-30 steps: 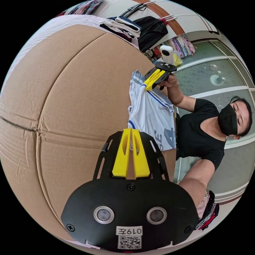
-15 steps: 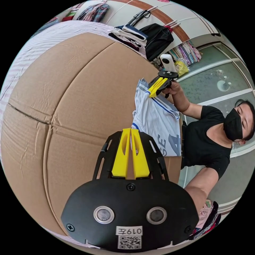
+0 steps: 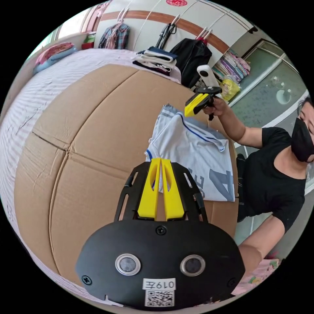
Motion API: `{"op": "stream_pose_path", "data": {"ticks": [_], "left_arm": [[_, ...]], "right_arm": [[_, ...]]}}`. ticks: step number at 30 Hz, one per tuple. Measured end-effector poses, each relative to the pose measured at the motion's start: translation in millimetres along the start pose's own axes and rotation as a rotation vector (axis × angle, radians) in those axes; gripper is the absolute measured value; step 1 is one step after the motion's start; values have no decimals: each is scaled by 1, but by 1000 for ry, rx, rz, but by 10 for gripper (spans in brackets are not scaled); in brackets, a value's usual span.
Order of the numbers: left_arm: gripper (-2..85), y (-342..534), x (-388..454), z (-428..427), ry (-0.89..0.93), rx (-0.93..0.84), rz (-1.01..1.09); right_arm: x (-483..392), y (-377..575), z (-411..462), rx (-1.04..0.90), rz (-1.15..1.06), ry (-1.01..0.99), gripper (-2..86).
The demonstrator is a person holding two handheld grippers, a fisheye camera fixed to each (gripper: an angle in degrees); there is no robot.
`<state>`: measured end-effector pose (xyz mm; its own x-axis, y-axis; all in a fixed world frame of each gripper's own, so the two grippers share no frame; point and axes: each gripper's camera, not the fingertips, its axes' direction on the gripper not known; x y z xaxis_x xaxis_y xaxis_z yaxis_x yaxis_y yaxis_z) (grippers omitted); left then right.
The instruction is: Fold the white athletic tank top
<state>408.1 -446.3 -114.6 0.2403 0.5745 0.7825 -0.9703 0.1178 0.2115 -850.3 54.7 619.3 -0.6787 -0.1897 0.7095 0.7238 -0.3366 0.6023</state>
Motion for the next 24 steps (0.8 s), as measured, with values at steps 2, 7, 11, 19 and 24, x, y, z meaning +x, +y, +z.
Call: {"op": "stream_pose_path", "data": {"ticks": [2, 7, 11, 19, 24], "left_arm": [[6, 16, 47, -33, -74, 157, 16], [7, 46, 174, -50, -176, 347, 95], [7, 68, 282, -26, -276, 367, 128], [8, 102, 413, -15, -280, 411, 83], [7, 107, 463, -15, -270, 346, 82]], "right_arm": [[-83, 45, -35, 67, -154, 169, 5], [-237, 162, -50, 116, -394, 412, 62], [-346, 247, -17, 64, -506, 723, 89], [-455, 295, 39, -10, -679, 1075, 89], [-465, 298, 35, -81, -660, 1093, 109]]}}
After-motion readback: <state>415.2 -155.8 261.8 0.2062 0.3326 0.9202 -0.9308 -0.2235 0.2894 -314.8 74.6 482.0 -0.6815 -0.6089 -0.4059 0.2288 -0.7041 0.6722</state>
